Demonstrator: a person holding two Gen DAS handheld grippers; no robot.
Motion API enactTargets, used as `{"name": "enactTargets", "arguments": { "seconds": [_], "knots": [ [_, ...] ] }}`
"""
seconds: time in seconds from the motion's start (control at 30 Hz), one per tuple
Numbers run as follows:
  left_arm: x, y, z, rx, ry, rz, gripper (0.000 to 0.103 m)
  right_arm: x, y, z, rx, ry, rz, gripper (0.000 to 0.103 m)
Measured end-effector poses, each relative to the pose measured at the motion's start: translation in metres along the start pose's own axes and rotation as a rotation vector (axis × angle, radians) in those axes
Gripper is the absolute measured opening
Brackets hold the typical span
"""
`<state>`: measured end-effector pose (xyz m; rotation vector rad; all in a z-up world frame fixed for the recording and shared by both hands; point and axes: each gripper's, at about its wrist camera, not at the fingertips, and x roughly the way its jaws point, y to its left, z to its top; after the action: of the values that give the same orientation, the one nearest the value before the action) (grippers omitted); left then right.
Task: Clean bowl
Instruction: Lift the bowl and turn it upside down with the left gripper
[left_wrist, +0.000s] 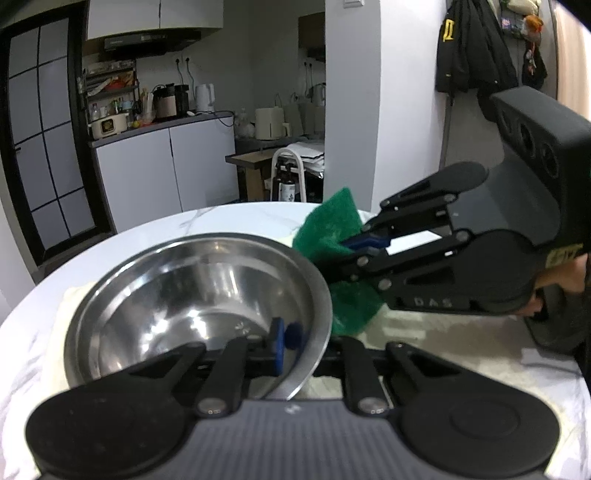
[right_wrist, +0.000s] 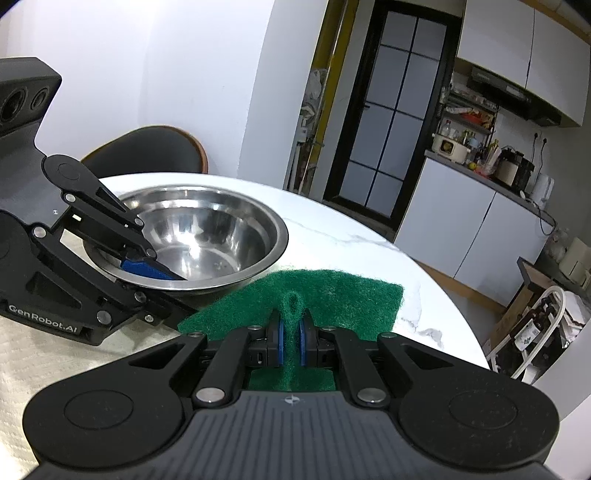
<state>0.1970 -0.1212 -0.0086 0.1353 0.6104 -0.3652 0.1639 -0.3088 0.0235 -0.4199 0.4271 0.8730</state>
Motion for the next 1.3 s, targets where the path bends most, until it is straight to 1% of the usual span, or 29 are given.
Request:
{"name": "enactTargets", "arguments": {
  "seconds": [0.13, 0.27, 0.3, 0.4, 0.5, 0.67, 0.93, 1.0, 1.13, 1.3],
  "knots": [
    [-0.008, 0.007, 0.003, -0.061, -0.024, -0.049, 0.010, -0.011, 0.000, 0.004, 0.014, -0.053, 0.016, 0.008],
    [-0.017, 0.018, 0.005, -0.143, -0.059, -0.120, 0.009, -0.020, -0.001, 0.008, 0.038, -0.097, 0.046, 0.008],
    [-0.020, 0.021, 0.006, -0.169, -0.073, -0.148, 0.009, -0.021, -0.001, 0.008, 0.045, -0.105, 0.053, 0.008],
    [-0.023, 0.025, 0.007, -0.202, -0.093, -0.175, 0.008, -0.030, -0.002, 0.012, 0.068, -0.158, 0.088, 0.008],
    [-0.025, 0.029, 0.007, -0.229, -0.105, -0.194, 0.008, -0.039, -0.002, 0.014, 0.086, -0.201, 0.107, 0.008],
    [-0.026, 0.037, 0.007, -0.262, -0.123, -0.207, 0.007, -0.047, -0.004, 0.017, 0.117, -0.249, 0.179, 0.008],
    [-0.032, 0.050, 0.005, -0.306, -0.145, -0.245, 0.006, -0.052, 0.002, 0.017, 0.103, -0.281, 0.266, 0.008],
    [-0.036, 0.053, 0.004, -0.315, -0.170, -0.278, 0.005, -0.053, 0.002, 0.018, 0.101, -0.297, 0.273, 0.008],
    [-0.041, 0.057, 0.004, -0.347, -0.202, -0.340, 0.006, -0.055, 0.000, 0.019, 0.110, -0.329, 0.261, 0.008],
    [-0.044, 0.059, 0.001, -0.371, -0.219, -0.391, 0.006, -0.048, -0.010, 0.017, 0.132, -0.327, 0.225, 0.008]
  ]
}}
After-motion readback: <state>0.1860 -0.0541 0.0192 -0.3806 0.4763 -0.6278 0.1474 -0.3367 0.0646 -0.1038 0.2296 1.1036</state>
